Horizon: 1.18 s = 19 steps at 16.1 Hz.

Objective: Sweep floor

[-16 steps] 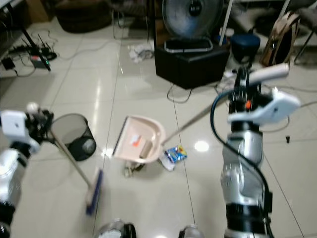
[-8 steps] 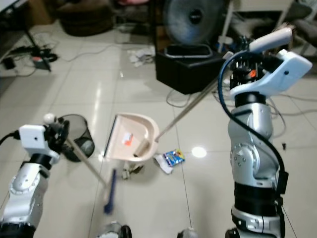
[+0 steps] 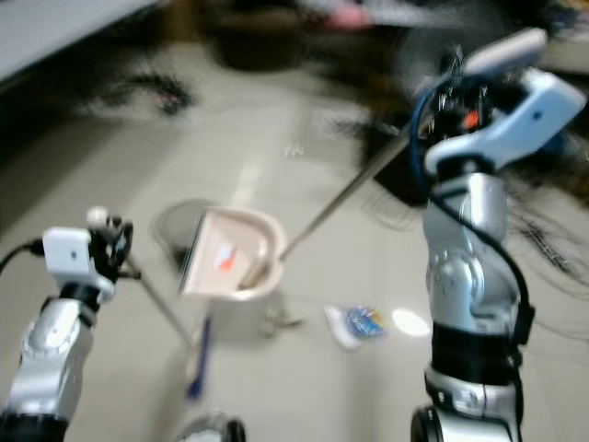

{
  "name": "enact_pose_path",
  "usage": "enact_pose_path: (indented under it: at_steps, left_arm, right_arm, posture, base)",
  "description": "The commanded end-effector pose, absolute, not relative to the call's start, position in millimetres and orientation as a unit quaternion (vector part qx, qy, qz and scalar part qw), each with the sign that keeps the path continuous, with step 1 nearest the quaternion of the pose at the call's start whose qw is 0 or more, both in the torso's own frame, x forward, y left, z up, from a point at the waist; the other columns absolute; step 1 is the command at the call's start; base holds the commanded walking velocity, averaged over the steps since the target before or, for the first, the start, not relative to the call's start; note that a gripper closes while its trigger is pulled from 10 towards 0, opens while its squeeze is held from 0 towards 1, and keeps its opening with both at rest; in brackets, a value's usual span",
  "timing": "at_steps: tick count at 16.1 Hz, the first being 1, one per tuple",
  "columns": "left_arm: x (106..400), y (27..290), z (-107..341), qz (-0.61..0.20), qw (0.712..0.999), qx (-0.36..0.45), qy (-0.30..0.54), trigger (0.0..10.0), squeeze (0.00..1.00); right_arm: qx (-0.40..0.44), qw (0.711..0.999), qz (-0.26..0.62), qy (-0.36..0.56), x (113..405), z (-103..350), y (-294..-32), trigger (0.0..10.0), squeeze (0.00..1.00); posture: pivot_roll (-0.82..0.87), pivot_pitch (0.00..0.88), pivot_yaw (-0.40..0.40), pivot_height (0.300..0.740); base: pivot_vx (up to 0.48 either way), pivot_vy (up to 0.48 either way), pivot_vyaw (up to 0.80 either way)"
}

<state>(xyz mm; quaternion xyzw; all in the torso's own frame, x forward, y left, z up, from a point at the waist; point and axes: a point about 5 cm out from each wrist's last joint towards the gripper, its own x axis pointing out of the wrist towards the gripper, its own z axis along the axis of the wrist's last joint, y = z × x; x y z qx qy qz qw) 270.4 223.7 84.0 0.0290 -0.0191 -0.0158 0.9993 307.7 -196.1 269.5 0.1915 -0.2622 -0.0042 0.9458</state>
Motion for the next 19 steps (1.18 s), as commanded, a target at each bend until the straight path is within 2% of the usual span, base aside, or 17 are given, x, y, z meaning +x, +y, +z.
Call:
enact_pose_path:
  at_steps: [1,7,19]
  left_arm:
    - [275,226,97,-0.012,0.998,0.045,-0.043,10.0,0.0]
    - [276,229,98,-0.009,0.998,0.053,-0.041,10.0,0.0]
    - [281,217,94,-0.004,0.999,0.035,-0.036,10.0,0.0]
  right_arm:
    - [0.207,0.936,0.004,-0.283,307,280,-193,10.0,0.0]
    - [0.214,0.934,-0.007,-0.287,308,280,-197,10.0,0.0]
    - [0.205,0.936,-0.019,-0.286,310,282,-206,10.0,0.0]
  posture:
    - [0.02,0.0,0.07,0.74]
    - [0.02,0.0,0.073,0.74]
    - [0.0,0.025,0.062,0.74]
  base:
    - [0.364,0.0,0.8]
    - [0.366,0.0,0.74]
    - [0.367,0.0,0.0]
